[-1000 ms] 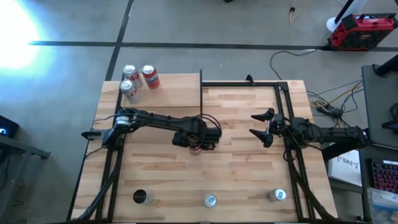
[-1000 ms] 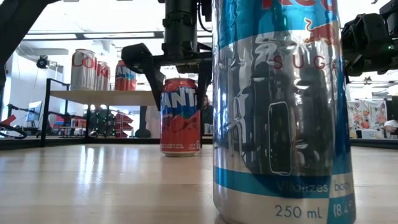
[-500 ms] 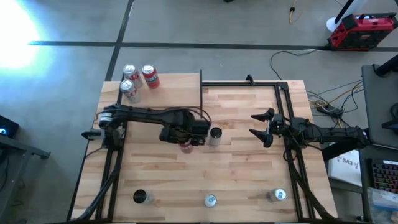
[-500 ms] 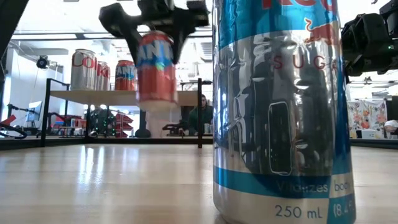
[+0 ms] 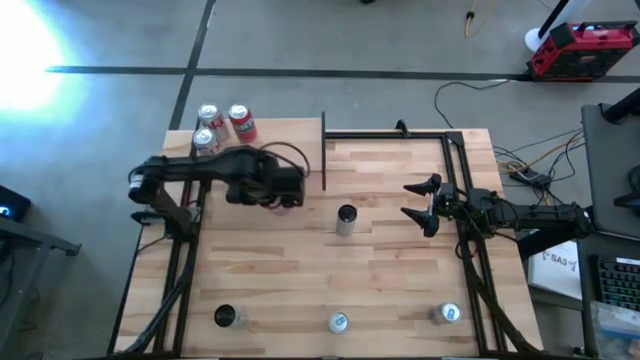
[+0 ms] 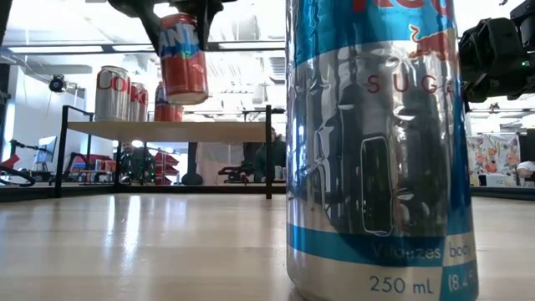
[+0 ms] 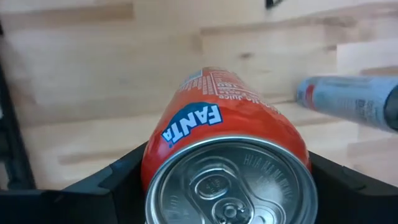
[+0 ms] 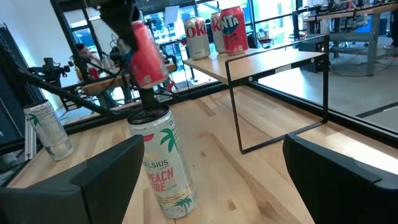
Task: Place canned beverage on shelf
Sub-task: Put the orange soda can and align the with the other orange soda can on the shelf
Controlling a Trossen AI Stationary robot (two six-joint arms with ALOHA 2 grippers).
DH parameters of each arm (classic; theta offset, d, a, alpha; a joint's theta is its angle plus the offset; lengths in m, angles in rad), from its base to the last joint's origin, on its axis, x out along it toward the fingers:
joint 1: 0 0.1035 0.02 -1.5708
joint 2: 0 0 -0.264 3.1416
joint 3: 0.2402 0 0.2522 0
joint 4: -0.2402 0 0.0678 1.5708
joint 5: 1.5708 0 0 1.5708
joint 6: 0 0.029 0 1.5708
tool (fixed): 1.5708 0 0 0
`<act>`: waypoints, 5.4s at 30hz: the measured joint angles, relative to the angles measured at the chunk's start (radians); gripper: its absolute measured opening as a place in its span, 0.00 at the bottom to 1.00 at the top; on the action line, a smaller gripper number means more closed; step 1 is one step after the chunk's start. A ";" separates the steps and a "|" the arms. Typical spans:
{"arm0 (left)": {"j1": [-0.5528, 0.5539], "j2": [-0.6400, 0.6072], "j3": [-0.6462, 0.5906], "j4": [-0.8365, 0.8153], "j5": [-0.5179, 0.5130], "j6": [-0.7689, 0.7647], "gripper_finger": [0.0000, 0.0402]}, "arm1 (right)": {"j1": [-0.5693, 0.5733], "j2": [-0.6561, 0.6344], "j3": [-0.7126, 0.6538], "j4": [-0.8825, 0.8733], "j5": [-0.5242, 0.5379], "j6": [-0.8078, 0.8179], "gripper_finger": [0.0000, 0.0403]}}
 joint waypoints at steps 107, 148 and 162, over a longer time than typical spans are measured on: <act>0.638 -0.123 -0.133 -0.006 0.016 0.612 0.72 | 0.000 -0.001 0.000 0.000 0.000 0.000 0.91; 0.657 -0.124 -0.133 -0.006 0.031 0.626 0.84 | 0.000 -0.001 0.000 0.000 0.000 0.000 0.91; 0.656 -0.127 -0.133 -0.006 0.081 0.613 0.98 | 0.000 -0.001 0.000 0.000 0.000 0.000 0.91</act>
